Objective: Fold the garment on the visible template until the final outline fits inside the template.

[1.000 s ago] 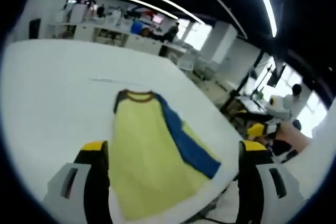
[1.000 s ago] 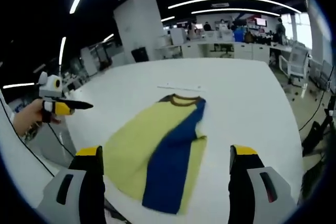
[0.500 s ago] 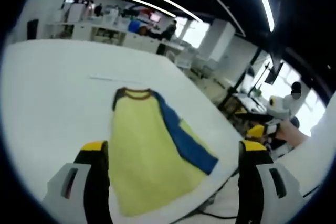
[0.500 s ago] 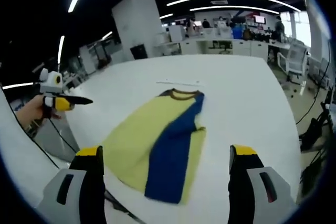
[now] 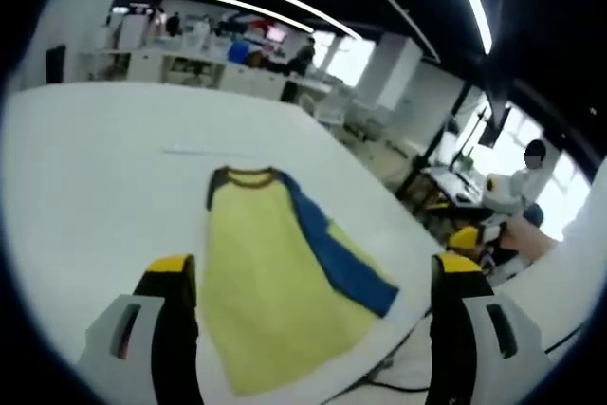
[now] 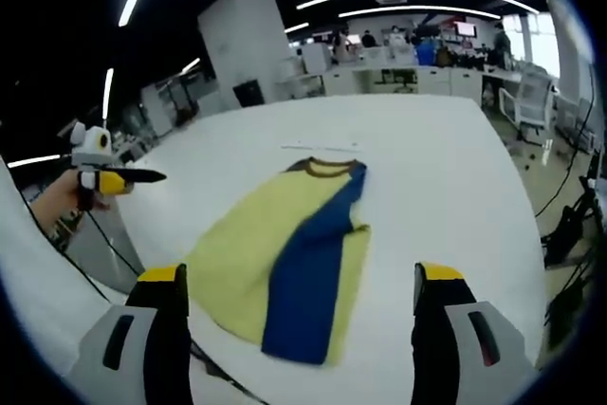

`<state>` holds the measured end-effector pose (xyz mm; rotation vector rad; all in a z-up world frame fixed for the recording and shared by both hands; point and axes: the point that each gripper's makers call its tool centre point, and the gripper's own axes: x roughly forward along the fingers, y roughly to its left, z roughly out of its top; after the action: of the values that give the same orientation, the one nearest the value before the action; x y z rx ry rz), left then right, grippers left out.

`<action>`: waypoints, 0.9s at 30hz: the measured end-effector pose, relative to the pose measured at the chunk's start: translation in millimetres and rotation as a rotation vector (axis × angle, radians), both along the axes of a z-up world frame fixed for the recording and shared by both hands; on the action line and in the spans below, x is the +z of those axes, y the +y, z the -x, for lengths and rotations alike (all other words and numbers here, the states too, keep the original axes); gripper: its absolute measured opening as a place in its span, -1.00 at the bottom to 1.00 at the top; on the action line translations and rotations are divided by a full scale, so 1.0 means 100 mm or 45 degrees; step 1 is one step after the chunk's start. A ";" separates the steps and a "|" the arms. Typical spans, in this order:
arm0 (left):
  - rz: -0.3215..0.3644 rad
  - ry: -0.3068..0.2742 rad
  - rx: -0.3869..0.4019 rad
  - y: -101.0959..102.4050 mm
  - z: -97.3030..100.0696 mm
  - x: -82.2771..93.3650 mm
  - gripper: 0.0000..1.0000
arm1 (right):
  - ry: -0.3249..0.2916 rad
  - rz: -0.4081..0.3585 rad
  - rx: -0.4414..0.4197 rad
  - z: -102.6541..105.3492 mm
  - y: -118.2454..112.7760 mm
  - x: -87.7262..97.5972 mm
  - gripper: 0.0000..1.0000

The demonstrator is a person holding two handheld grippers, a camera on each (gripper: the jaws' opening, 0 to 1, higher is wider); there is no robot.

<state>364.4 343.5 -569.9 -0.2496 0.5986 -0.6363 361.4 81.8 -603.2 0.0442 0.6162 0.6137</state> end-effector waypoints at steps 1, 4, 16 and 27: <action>0.001 0.001 0.001 0.00 0.00 0.00 0.99 | 0.001 0.000 0.001 0.00 0.00 0.00 0.96; -0.006 0.007 0.008 0.02 -0.01 -0.03 0.99 | 0.007 0.000 0.003 0.00 0.00 -0.02 0.96; -0.048 0.054 0.017 0.10 0.03 -0.19 0.99 | 0.084 0.014 0.000 0.08 -0.03 -0.26 0.82; -0.041 0.072 0.024 0.12 -0.01 -0.22 0.99 | 0.146 0.015 0.008 0.16 -0.02 -0.48 0.49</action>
<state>365.4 355.1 -591.8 -0.2436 0.6592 -0.6027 345.5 79.7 -651.3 0.0670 0.7310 0.6171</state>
